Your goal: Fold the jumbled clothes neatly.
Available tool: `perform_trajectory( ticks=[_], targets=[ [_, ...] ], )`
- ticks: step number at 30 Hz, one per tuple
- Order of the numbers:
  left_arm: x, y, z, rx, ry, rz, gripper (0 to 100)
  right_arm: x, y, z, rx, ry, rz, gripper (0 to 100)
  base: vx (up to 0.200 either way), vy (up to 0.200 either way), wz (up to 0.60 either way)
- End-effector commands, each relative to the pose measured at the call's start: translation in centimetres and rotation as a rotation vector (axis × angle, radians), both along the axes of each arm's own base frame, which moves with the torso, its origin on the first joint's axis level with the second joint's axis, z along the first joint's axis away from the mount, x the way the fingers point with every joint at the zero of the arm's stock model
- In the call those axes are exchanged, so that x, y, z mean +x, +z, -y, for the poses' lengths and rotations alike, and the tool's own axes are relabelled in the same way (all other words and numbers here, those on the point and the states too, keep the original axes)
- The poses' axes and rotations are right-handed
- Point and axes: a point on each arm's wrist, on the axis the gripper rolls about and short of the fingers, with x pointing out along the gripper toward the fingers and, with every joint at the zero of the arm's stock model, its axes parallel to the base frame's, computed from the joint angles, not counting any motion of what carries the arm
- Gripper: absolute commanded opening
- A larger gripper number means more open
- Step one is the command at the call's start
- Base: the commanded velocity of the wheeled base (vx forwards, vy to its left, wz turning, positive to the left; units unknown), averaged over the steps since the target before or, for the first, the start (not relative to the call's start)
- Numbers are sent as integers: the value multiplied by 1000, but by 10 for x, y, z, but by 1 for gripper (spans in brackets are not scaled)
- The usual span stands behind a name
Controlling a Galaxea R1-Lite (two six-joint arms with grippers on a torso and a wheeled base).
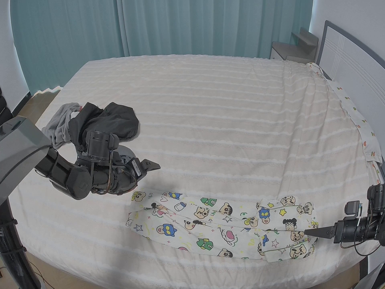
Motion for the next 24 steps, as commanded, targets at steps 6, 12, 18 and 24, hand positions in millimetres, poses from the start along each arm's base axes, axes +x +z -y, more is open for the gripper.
perform_trajectory(
  ticks=[6,12,18,24],
  targets=[
    [5,-30,26,-9,-33,-66,100,0,0,0,0,0,-2,100,0,0,0],
    [6,-63,25,39,-10,-143,100,0,-1,0,1,0,-8,100,0,0,0],
    [1,-80,18,138,-14,-163,100,0,-2,0,2,0,-11,100,0,0,0],
    [-7,-91,14,263,-43,-156,100,0,-3,0,4,2,-19,100,0,0,0]
  ],
)
